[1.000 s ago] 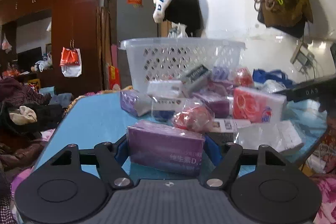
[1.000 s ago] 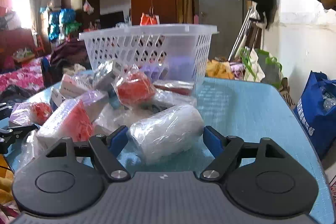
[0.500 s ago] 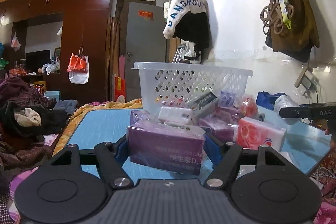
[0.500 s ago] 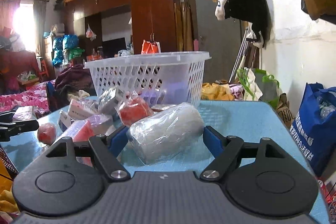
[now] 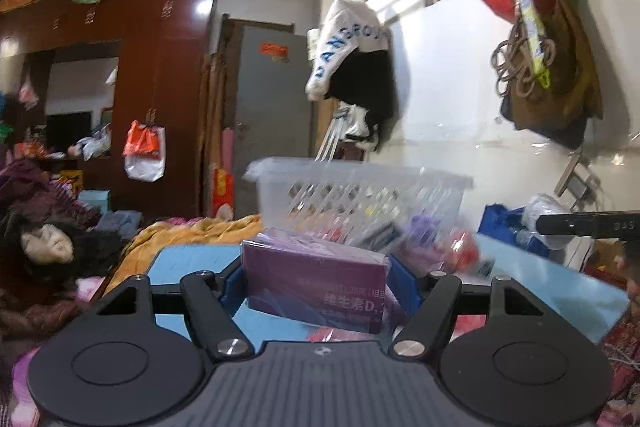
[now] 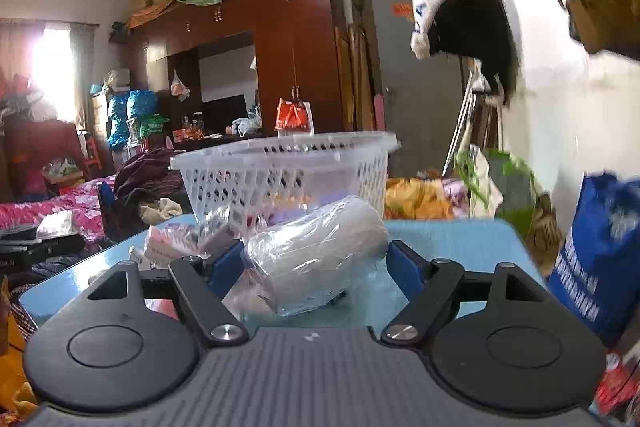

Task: Organize objects
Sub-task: 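Carry both items into the white basket and open both tools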

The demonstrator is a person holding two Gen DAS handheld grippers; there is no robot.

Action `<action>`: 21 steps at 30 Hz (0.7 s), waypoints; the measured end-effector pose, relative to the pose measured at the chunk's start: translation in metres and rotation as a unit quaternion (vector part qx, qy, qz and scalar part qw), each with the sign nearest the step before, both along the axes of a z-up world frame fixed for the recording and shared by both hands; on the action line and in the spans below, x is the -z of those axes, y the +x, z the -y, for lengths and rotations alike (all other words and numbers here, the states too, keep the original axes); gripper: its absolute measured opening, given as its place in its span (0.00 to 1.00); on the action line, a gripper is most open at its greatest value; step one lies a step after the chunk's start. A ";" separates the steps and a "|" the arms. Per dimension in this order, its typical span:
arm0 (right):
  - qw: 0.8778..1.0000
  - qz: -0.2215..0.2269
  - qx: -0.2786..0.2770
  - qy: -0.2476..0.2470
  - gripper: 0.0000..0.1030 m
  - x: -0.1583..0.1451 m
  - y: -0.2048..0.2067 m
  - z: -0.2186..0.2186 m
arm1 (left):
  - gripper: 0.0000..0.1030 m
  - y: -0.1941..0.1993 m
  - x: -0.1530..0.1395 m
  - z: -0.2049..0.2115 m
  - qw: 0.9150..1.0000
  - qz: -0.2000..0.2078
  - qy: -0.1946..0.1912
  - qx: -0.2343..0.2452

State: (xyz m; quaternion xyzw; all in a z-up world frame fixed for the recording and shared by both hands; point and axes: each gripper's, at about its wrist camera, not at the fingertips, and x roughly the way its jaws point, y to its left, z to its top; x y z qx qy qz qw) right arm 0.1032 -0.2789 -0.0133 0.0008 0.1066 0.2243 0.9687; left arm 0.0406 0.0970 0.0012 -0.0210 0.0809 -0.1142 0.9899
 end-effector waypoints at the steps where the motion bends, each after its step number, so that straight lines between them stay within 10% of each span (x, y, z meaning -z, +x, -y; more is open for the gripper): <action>1: 1.000 0.009 0.000 -0.006 0.78 -0.010 0.005 -0.004 | 0.72 0.008 -0.011 0.004 1.000 0.003 0.001 0.006; 9: 0.999 0.016 0.001 -0.040 0.78 -0.062 0.107 -0.045 | 0.72 0.133 -0.094 0.047 1.000 -0.028 -0.005 0.010; 18: 0.998 -0.015 -0.011 -0.052 0.80 -0.054 0.153 -0.065 | 0.77 0.207 -0.085 0.063 0.995 -0.099 0.009 -0.024; 21: 0.999 0.004 -0.004 -0.039 1.00 -0.054 0.138 -0.061 | 0.94 0.214 -0.076 0.060 0.992 -0.121 0.016 -0.043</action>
